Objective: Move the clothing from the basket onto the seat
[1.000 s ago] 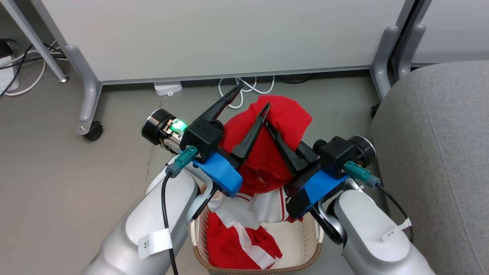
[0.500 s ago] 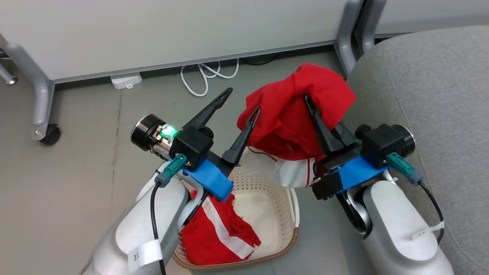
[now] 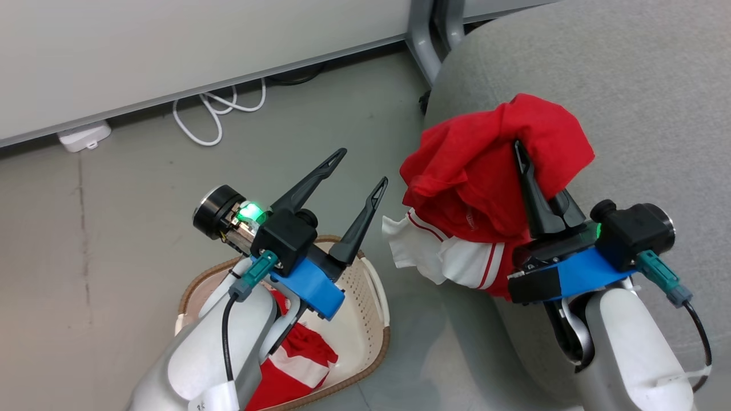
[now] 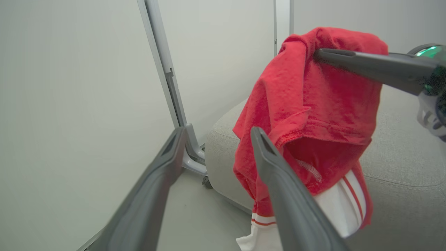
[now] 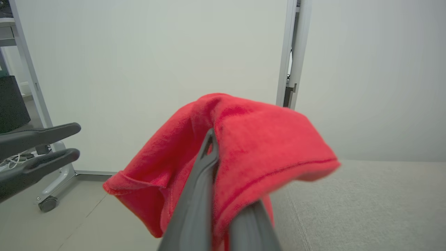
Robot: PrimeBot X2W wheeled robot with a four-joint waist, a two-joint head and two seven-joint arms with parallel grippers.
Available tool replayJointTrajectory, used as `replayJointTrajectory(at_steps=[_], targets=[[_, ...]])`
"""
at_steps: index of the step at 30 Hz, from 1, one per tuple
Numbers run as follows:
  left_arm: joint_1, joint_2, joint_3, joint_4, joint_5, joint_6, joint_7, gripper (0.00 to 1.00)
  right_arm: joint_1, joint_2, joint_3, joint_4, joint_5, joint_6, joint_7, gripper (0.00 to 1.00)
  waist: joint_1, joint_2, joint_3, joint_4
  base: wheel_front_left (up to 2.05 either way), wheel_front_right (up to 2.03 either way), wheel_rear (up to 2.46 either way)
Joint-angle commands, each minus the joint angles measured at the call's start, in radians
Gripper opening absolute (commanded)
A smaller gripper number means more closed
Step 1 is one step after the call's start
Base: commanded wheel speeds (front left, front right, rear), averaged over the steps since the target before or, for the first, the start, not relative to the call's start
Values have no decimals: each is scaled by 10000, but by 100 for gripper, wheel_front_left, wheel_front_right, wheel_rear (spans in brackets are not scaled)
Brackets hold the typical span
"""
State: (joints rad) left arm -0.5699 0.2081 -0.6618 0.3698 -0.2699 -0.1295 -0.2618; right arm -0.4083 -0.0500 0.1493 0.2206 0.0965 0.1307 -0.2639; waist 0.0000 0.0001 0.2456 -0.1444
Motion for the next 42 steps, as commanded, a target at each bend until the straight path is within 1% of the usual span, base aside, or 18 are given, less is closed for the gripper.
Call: replayJointTrajectory(at_steps=[1,7,12,18,25,29,33,37,42], targets=[[188,39,-53,-94,94,-15,-48,100,282,-6,-154,-262,-64,1,-8,0,0,-1,34,-481,0,0,0],[293,89,-334,-220,172,-15,-48,100,875,-4,-426,-764,80,1,-8,0,0,-1,62,-1169,0,0,0],[315,106,-569,-248,150,-15,-48,100,1255,-4,-602,-1046,204,1,-8,0,0,-1,88,-1554,0,0,0],[317,112,-673,-235,138,-15,-48,100,1513,-4,-695,-1223,288,1,-8,0,0,-1,66,-1742,0,0,0],[168,102,-735,-308,131,-15,-48,100,1395,-4,-814,-1298,382,1,-8,0,0,-1,134,-1704,0,0,0],[-14,183,-714,-405,163,-13,-48,100,925,-4,-852,-1394,257,1,-8,0,0,-1,333,-1630,0,0,0],[-229,292,-673,-539,248,-13,-48,100,68,-4,-1032,-1488,208,1,-8,0,0,-1,773,-1507,0,0,0],[-606,504,-703,-718,324,-13,-48,100,-1392,-6,-1444,-1573,155,1,-8,0,0,-1,1569,-1371,0,0,0],[-1328,864,-850,-967,414,-15,-48,100,-3593,-6,-2469,-1857,-282,1,-8,0,0,-1,2914,-1122,0,0,0]])
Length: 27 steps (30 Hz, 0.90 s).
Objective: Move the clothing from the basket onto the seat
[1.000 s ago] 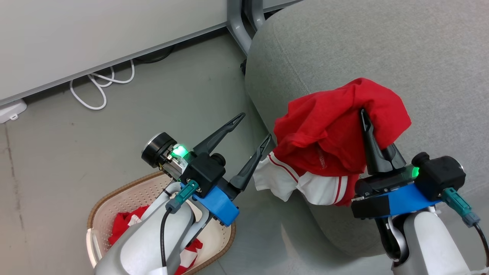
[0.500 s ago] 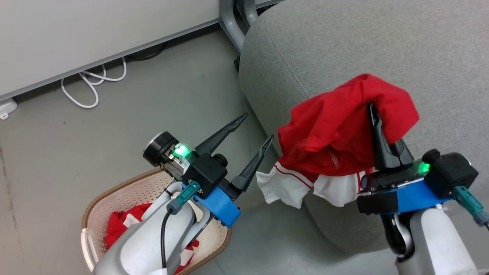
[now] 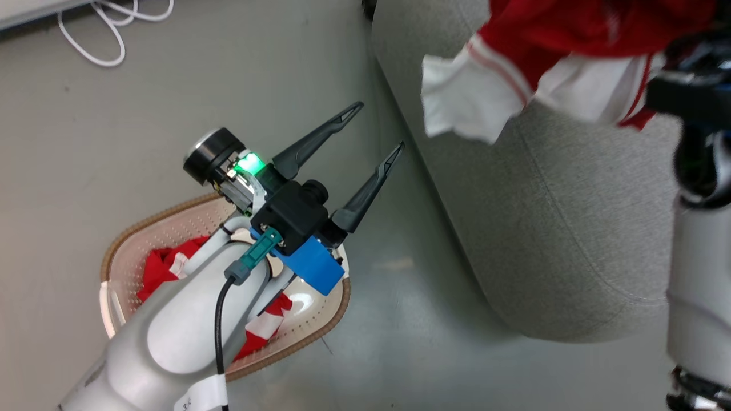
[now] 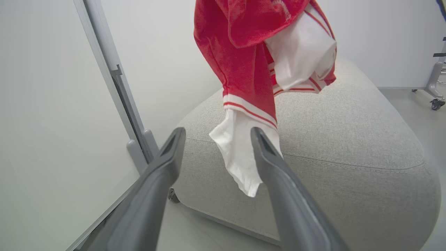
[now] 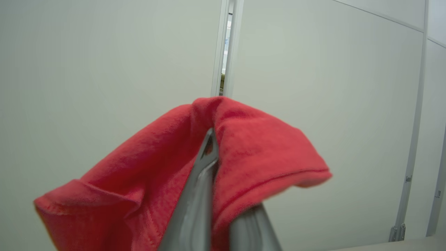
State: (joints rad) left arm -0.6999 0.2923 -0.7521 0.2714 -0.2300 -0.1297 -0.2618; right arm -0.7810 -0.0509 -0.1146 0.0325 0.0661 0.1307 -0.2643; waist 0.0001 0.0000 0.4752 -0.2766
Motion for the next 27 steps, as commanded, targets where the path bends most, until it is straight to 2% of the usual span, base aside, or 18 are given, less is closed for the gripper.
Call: replayJointTrajectory(at_steps=[1,6,9,14,17,20,27], targets=[[-184,90,-2,-46,11,-13,-48,100,-281,-64,-113,-70,-139,1,-3,0,-1,0,930,268,0,0,0],[-944,398,-117,-348,109,-11,-43,100,-2190,-772,-1494,-459,-376,1,-1,0,-1,0,2229,474,0,0,0],[-1240,530,-37,-552,134,-13,-36,100,-3028,-1466,-2272,-421,-323,-1,-3,0,-1,0,2827,458,0,0,0],[-1407,837,-66,-793,207,-11,6,100,-3416,-2713,-3244,76,-227,1,-1,0,-1,0,3400,374,0,0,0],[-1430,1008,-65,-875,227,-11,26,100,-3215,-3121,-3656,525,-193,1,-1,0,-1,0,3592,346,0,0,0],[-1403,1081,-37,-937,190,39,21,100,-2866,-3153,-3791,1072,-199,1,-3,0,-1,0,3671,371,0,0,0],[-1487,1043,-96,-1052,151,91,9,100,-1991,-2485,-3675,2756,-260,-1,-1,0,-1,0,3756,485,0,0,0]])
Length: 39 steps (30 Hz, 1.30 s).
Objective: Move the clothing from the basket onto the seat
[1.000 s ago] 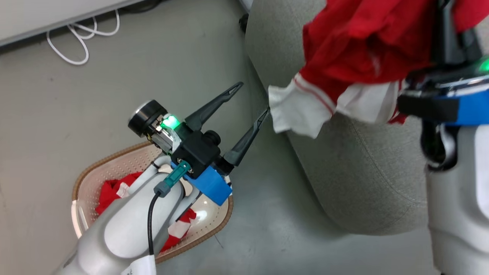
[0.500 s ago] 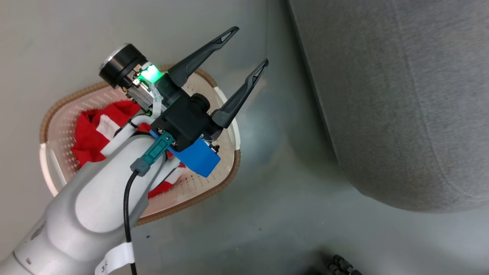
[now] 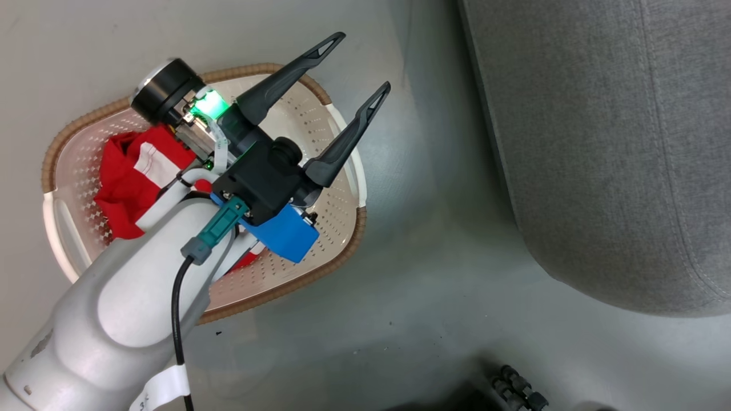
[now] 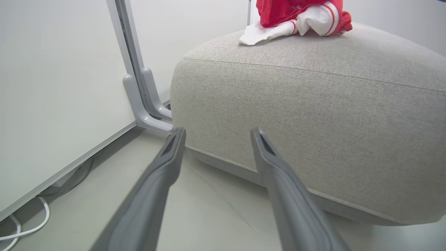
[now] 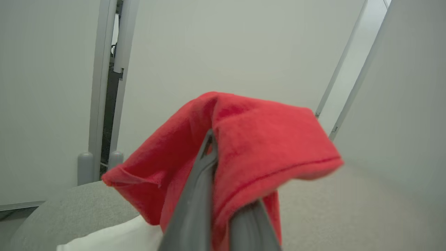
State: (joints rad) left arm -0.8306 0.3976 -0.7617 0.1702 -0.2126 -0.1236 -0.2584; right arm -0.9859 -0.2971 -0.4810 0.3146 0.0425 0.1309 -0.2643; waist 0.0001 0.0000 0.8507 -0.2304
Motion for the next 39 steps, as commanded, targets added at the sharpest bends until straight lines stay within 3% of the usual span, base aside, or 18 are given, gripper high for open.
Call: replayJointTrajectory(at_steps=[1,9,10,21,30,39], targets=[[-193,-58,-18,-48,-31,38,-30,100,202,73,-84,181,-3,-3,-3,0,-1,0,-2,71,0,0,0],[-233,-263,-108,49,-49,83,-60,100,1105,582,-560,1417,61,-3,-3,0,-1,0,-118,351,0,0,0],[-229,-290,-107,62,-38,99,-65,100,1248,631,-592,1331,57,-1,-3,99,-1,0,-173,387,0,0,0],[516,-746,246,34,-161,197,-80,100,4094,1669,-547,-575,-177,-3,-3,100,-1,0,-1656,427,0,0,0],[1798,-1098,1335,149,-426,368,-82,100,5959,2075,706,-2119,-157,-1,-3,100,-1,0,-3581,584,0,0,0],[3497,-1572,3258,225,-530,714,-83,100,7489,2284,2393,-3028,-134,-3,-1,100,-1,0,-5488,1287,0,0,0]])
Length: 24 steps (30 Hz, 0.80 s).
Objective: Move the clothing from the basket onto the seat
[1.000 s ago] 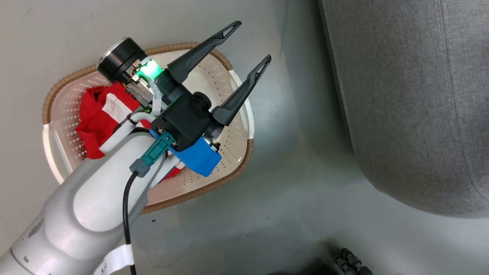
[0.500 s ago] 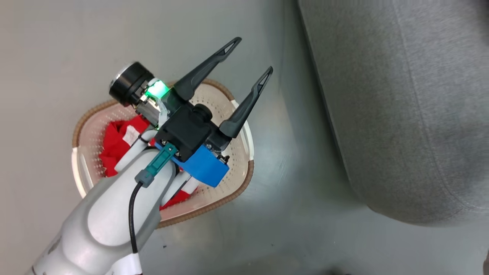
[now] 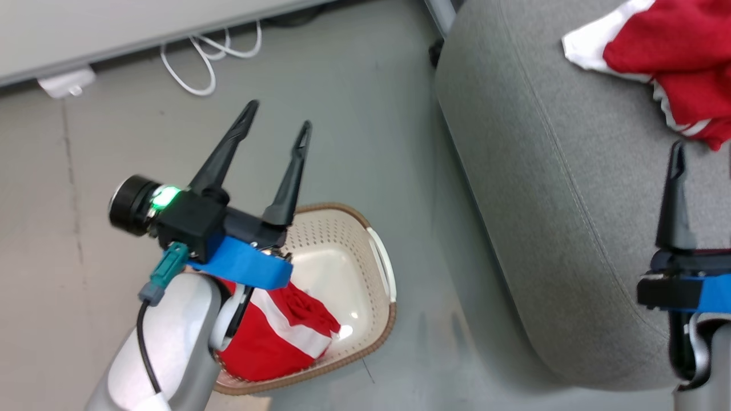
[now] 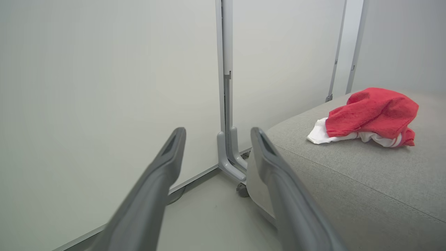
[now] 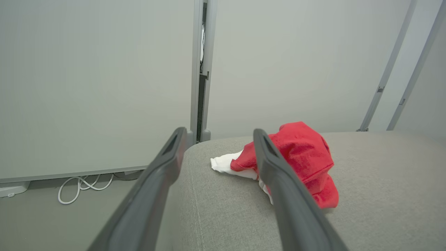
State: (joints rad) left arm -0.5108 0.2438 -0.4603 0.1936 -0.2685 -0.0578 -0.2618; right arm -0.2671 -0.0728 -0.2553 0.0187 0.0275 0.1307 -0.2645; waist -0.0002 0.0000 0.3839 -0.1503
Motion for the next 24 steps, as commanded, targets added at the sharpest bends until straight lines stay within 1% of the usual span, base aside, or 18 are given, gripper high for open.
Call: replayJointTrajectory(at_steps=[1,10,11,15,24], targets=[[479,-79,465,-31,54,54,-47,100,452,65,333,-103,34,1,1,100,2,0,-972,583,0,0,0],[2097,-456,2222,31,379,-79,-47,100,1257,194,1546,-143,66,1,0,100,2,0,-2106,1363,0,0,0],[2097,-456,2222,31,379,-79,-47,100,1257,194,1546,-143,66,1,0,100,2,0,-2106,1363,0,0,0],[2742,-663,2884,17,600,-159,-47,100,1429,216,2014,-79,147,1,1,100,2,0,-2467,1609,0,0,0],[3891,-1200,3948,-2,1074,-409,-47,100,1799,228,2351,592,429,1,1,100,2,0,-3139,2127,0,0,0]])
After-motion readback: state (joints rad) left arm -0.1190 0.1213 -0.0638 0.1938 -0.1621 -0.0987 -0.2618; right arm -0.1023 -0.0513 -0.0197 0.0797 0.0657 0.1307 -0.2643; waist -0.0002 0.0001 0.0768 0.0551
